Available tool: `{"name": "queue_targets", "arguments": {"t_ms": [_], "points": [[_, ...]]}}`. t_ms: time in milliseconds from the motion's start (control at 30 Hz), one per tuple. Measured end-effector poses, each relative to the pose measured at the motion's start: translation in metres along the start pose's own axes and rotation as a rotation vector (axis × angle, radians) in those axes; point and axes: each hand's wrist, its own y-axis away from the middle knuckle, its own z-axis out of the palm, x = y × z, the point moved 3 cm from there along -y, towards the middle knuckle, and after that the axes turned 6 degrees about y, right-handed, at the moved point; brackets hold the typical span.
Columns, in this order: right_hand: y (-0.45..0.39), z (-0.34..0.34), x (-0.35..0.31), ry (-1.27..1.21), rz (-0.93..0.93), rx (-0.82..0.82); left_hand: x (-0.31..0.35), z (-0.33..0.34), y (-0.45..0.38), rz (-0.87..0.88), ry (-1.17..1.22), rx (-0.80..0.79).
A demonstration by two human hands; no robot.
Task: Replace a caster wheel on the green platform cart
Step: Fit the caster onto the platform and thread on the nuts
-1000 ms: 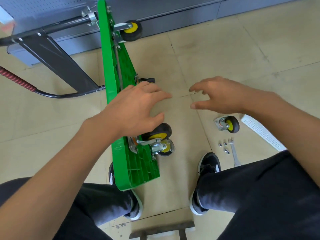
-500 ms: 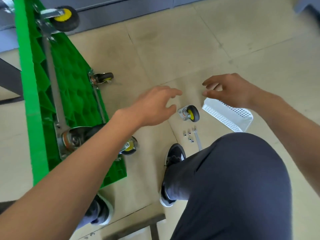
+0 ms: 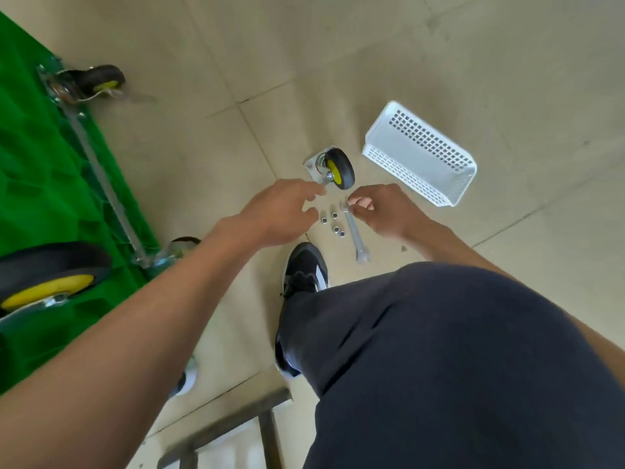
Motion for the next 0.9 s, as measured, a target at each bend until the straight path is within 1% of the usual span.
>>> {"name": "queue_targets", "arguments": {"t_ms": [200,333,433,633,767,900], "points": [[-0.032,0.057,0.026,0.076,0.081,-0.049,-0.028,0.023,-0.02,-0.092,0.071,-0.041],[-0.054,0.084,0.031,0.149,0.076,-0.071,-0.043,0.034,-0.024,-0.146,0.128,-0.064],[-0.07,0.1,0.036,0.183,0.094,-0.071,-0.049,0.039,-0.026,-0.155,0.144,-0.069],[-0.081,0.126,0.047,0.257,0.104,-0.008,-0.058,0.046,-0.029,-0.172,0.114,-0.101],[-0.083,0.134,0.047,0.336,0.068,0.054,-0.06,0.046,-0.029,-0.176,0.104,-0.097],[-0.087,0.134,0.044,0.314,0.077,0.081,-0.057,0.041,-0.025,-0.162,0.101,-0.09]]}}
